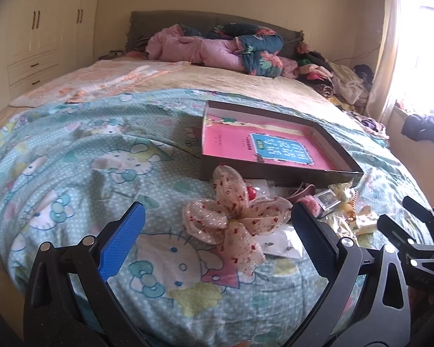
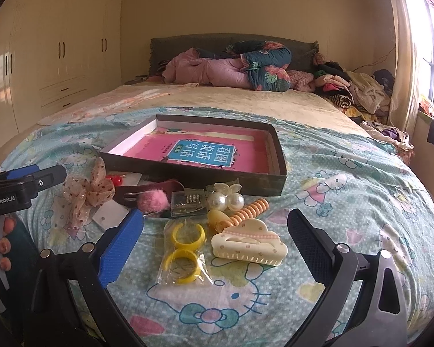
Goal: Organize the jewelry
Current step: 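Grasp the pink-and-white bow with the left gripper while the right grasps the cream hair claw, then carry the bow and hair claw into the pink box and release both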
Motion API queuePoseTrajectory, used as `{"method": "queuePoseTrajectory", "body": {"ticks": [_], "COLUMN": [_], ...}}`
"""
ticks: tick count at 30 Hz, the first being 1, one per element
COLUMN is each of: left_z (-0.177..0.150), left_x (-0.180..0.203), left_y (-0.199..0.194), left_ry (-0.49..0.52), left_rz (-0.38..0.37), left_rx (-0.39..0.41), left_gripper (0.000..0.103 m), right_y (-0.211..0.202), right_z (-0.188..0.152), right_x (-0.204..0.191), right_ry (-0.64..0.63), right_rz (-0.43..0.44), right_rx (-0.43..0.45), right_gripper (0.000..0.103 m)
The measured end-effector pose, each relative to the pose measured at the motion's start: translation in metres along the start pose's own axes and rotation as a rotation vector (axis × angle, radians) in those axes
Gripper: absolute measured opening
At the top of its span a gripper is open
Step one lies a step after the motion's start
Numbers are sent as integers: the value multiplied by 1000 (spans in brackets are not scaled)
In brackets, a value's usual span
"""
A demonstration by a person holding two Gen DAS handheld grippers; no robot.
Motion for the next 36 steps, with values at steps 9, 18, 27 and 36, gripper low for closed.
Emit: {"method": "queuePoseTrajectory", "body": {"ticks": [9, 18, 27, 36], "left_z": [-6, -23, -34, -30], "left_x": [4, -1, 1, 6], "left_y": [39, 62, 72, 69], "left_ry": [-14, -12, -52, -34], "left_rz": [-11, -9, -83, -99], "left_rx": [-100, -187, -240, -235], "left_gripper": [93, 84, 47, 14], "right_y": [23, 43, 56, 51], "right_z": [-21, -46, -54, -54], "right_x": [37, 45, 46, 48], "right_ry": [79, 107, 122, 121], "right_rz": [-84, -84, -73, -53], "right_rx": [-96, -196, -227, -216], "right_gripper": [97, 97, 84, 74]}}
Point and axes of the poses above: each gripper's, at about its wrist camera, not at the fingertips, and y roughly the way its jaws point, x to its right, z to its top, the point moved 6 cm from there along y, roughly the way its jaws point, and after that the axes turned 14 degrees about x, right-handed, at the moved point
